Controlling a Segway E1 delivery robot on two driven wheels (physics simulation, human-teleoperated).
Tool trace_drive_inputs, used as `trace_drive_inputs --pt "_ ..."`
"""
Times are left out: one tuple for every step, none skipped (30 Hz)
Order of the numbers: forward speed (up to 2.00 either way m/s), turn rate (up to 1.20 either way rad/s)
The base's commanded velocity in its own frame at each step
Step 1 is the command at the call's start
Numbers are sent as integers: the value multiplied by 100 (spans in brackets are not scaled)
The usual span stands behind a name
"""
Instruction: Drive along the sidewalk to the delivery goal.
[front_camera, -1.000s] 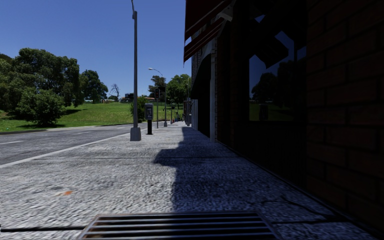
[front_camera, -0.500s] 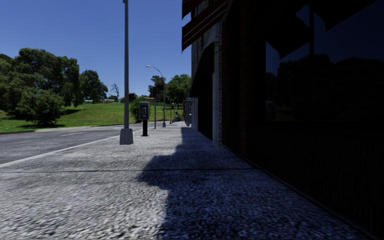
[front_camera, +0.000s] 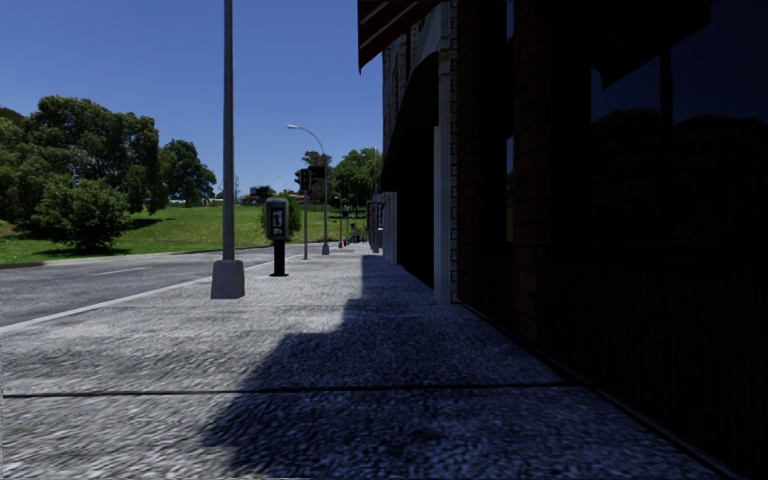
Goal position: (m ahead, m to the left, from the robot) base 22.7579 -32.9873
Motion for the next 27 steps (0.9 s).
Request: trace_drive_inputs --pt "200 0" --pt "200 0" --pt "200 0" --pt "200 0" --pt "200 0" --pt "200 0" --pt "200 0" --pt "200 0" --pt "200 0" --pt "200 0" --pt "200 0" --pt "200 0" --pt "200 0" --pt "200 0" --pt "200 0" --pt "200 0" --pt "200 0" --pt "200 39" --pt "200 39" --pt "200 68" --pt "200 93" --pt "200 101" --pt "200 62" --pt "200 11" --pt "200 2" --pt "200 0" --pt "200 0"
